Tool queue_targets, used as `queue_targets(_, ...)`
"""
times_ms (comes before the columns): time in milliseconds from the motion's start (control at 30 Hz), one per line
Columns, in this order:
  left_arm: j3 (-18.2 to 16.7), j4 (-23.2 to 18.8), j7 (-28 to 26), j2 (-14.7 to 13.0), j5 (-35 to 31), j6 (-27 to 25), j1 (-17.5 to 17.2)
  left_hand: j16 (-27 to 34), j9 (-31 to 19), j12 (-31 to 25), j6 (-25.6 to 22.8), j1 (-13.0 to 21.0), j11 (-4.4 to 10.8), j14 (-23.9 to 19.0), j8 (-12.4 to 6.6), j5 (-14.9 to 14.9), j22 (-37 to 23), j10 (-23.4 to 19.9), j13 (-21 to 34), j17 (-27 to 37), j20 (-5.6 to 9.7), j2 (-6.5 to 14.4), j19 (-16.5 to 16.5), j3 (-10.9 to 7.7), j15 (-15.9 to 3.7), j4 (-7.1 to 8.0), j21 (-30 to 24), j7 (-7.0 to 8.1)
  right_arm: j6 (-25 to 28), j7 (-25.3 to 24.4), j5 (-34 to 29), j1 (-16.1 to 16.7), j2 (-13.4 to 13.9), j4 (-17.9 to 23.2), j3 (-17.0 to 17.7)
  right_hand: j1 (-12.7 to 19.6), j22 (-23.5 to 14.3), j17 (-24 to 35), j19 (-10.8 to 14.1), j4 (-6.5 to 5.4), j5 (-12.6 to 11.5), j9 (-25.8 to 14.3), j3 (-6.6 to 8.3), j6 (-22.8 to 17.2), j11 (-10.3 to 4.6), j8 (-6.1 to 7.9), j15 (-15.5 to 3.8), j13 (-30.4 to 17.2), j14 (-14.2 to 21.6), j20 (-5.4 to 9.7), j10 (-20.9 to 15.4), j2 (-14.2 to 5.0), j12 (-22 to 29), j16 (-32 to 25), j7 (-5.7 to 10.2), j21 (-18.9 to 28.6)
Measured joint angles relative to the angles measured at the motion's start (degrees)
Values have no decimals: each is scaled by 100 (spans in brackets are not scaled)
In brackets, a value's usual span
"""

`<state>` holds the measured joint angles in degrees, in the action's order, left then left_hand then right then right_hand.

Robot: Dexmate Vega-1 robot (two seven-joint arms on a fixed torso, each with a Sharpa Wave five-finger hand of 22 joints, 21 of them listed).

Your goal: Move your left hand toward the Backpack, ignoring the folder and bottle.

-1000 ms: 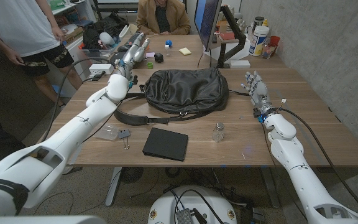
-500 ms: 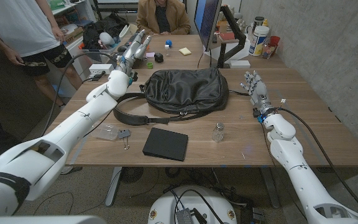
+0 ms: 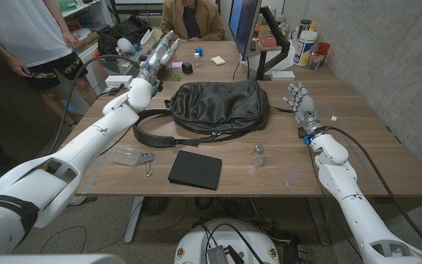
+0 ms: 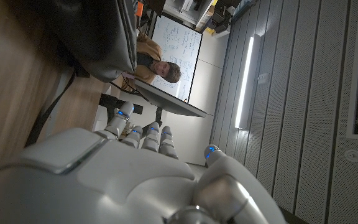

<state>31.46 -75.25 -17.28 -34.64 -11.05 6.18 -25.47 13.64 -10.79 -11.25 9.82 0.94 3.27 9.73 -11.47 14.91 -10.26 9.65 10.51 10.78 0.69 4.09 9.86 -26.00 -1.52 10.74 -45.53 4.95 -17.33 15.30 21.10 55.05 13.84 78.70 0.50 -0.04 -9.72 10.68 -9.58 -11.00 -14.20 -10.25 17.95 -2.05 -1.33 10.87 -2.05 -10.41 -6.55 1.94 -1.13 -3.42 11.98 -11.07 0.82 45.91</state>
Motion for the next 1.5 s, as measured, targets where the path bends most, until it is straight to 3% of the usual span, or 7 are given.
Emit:
queue_targets(633,192,106,103,22,-292,49,272,-38,0,0,1,0,0,0,0,39,0,0,0,-2,0,0,0,0,0,0,22,0,-94,22,37,18,20,-18,-16,0,0,0,0,24,0,0,-24,-20,0,0,0,0,0,0,0,0,0,0,21,-58)
queue_targets(867,243,85,140,22,-376,22,336,-82,0,0,0,0,20,0,0,39,0,21,0,-13,-60,0,0,-3,0,3,83,286,-128,51,72,40,39,-18,-16,0,0,0,0,24,1,0,-24,-20,0,0,0,0,0,0,0,0,0,0,20,-60)
queue_targets(1500,401,20,264,81,-658,-113,525,-82,0,0,0,0,124,0,24,89,1,2,0,-12,-60,0,0,-17,0,17,106,285,-207,123,162,121,95,22,42,0,0,0,0,24,4,0,-24,-52,-22,0,0,0,0,0,-22,0,0,0,-11,-60)
